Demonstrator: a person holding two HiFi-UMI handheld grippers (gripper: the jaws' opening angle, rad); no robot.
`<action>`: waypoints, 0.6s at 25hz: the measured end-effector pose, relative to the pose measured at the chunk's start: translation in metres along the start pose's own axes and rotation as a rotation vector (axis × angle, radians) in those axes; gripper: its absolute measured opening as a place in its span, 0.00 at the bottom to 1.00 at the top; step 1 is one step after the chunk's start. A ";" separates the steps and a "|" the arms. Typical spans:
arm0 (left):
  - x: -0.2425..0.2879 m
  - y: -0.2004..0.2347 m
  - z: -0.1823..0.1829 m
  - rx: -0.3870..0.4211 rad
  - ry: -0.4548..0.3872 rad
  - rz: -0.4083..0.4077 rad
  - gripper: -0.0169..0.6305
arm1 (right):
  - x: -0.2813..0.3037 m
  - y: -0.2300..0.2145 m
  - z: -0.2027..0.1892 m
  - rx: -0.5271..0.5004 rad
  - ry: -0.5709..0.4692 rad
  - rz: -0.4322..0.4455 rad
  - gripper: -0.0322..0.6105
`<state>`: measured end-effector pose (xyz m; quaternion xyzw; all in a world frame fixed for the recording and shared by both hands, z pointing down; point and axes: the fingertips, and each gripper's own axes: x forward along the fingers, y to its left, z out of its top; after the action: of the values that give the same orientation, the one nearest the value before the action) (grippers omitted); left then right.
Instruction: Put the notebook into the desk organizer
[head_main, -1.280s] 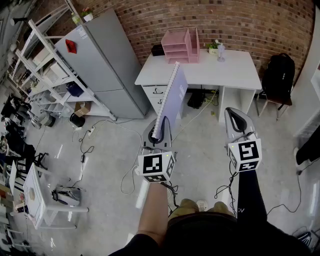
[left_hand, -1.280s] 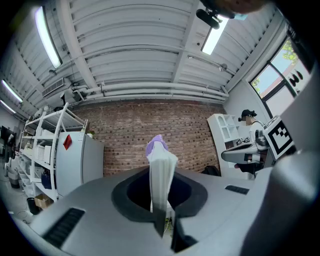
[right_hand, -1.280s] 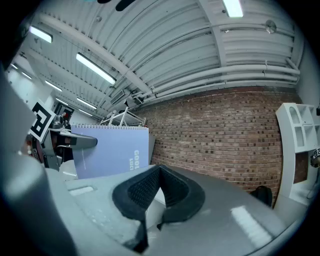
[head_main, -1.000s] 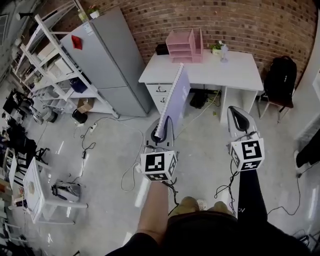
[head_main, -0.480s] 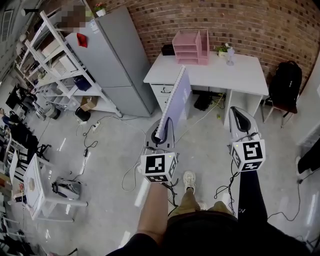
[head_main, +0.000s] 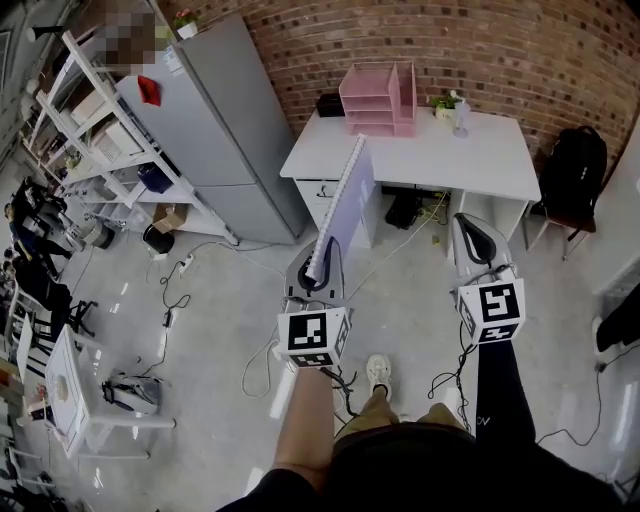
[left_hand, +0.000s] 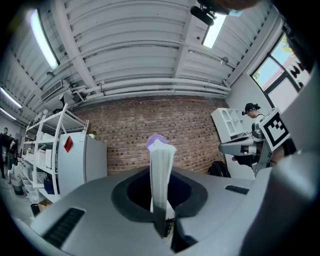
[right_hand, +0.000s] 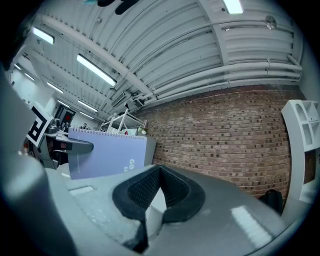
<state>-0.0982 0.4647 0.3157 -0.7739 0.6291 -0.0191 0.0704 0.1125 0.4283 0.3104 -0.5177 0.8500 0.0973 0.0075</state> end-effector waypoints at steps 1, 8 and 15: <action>0.007 0.003 -0.001 -0.002 0.000 -0.002 0.08 | 0.007 -0.002 -0.001 0.000 0.002 -0.003 0.05; 0.056 0.029 -0.005 -0.006 -0.008 -0.023 0.08 | 0.061 -0.011 -0.008 0.009 0.004 -0.015 0.05; 0.111 0.062 0.001 0.006 -0.036 -0.056 0.08 | 0.124 -0.012 -0.008 -0.005 0.002 -0.029 0.05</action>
<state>-0.1355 0.3445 0.2999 -0.7912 0.6059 -0.0089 0.0833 0.0660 0.3123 0.3024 -0.5301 0.8421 0.0987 0.0068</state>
